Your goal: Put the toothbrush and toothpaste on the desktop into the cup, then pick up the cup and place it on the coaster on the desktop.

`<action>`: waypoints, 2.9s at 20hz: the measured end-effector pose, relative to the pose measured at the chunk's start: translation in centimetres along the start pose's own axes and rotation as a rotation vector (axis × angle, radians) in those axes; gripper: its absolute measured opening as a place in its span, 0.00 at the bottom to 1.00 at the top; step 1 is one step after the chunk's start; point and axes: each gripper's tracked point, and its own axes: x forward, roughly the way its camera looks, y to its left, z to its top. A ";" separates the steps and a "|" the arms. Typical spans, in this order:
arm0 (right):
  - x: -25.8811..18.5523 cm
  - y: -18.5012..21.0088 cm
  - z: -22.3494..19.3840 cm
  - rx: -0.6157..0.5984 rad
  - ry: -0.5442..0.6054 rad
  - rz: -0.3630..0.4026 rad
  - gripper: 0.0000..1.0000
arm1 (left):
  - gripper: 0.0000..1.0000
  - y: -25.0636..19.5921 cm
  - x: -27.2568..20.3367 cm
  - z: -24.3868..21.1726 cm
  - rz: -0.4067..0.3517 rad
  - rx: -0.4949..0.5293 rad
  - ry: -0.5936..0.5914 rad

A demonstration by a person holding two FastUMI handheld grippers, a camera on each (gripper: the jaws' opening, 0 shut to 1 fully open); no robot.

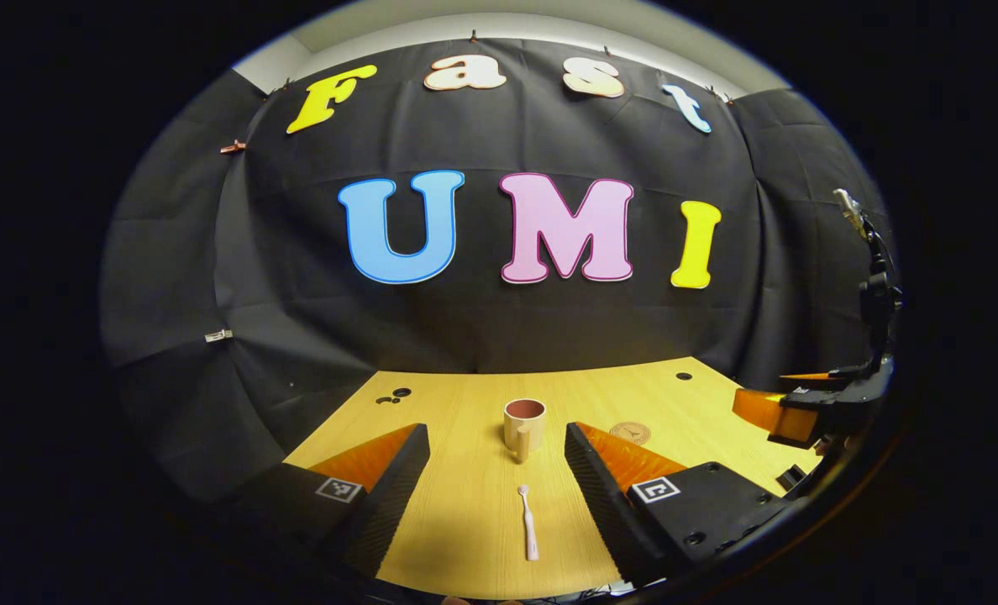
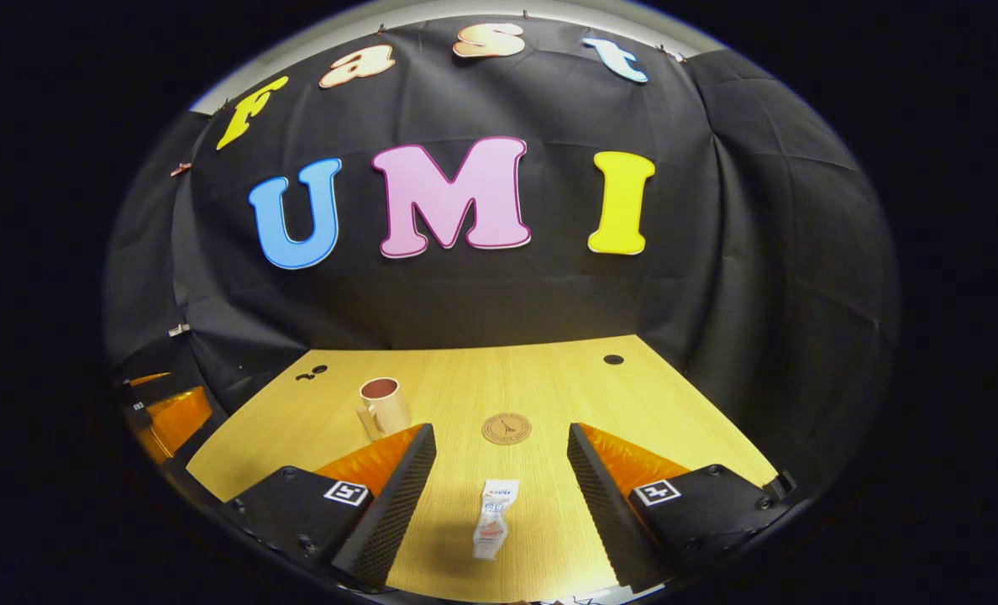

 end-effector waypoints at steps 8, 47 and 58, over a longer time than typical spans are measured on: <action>3.6 1.5 -4.9 -0.062 0.157 0.045 0.98 | 1.00 2.4 -0.4 -2.7 0.088 -0.042 0.083; 10.2 0.5 -23.2 -0.104 0.787 0.063 0.37 | 0.99 5.7 -0.6 -9.1 0.276 -0.023 0.300; 9.9 -0.6 -17.3 -0.092 0.676 0.134 0.34 | 0.99 3.3 3.4 -10.4 0.165 -0.070 0.338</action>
